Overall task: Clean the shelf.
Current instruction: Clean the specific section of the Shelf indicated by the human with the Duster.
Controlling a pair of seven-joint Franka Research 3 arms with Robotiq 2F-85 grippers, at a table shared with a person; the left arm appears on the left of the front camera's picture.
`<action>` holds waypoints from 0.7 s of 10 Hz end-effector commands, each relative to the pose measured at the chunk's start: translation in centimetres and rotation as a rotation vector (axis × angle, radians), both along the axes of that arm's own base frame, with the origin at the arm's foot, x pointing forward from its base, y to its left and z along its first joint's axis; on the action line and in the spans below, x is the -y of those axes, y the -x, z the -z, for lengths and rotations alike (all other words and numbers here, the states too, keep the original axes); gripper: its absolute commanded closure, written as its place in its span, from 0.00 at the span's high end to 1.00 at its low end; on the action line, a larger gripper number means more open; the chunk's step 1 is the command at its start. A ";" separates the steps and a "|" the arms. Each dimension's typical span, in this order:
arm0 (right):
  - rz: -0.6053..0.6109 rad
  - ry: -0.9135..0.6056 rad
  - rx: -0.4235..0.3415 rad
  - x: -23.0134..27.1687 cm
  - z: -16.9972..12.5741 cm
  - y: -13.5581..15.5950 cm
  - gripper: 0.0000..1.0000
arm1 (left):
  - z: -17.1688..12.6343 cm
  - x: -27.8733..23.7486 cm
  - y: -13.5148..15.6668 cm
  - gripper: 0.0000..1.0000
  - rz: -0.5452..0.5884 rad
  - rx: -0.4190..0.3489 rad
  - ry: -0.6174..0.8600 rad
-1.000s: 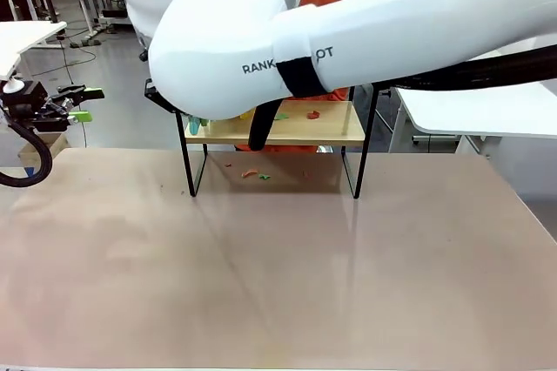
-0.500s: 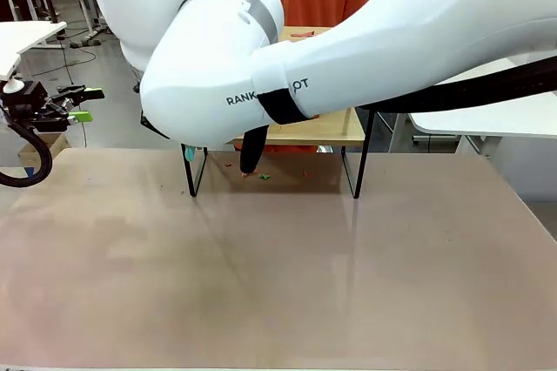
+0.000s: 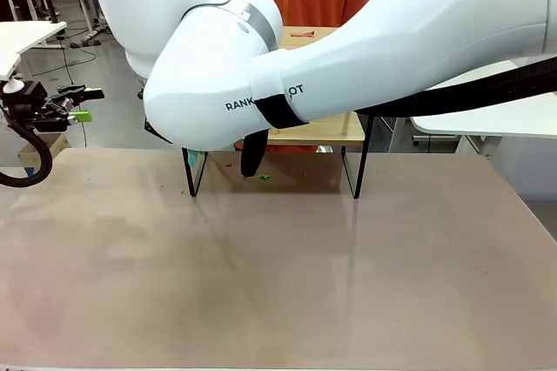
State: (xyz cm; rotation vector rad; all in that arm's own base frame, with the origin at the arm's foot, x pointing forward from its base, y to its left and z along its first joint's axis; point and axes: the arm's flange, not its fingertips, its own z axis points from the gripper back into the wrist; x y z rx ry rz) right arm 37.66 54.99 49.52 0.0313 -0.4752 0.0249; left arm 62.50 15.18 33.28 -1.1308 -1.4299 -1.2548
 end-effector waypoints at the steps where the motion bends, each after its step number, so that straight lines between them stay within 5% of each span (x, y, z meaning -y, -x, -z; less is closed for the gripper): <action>1: -0.002 -0.001 0.000 0.0 -0.2 0.2 0.13 | -0.2 0.1 0.3 1.00 -0.001 0.012 -0.012; 7: 0.004 -0.025 -0.082 6.7 2.2 -1.9 0.13 | -0.2 0.1 0.3 1.00 -0.001 0.012 -0.012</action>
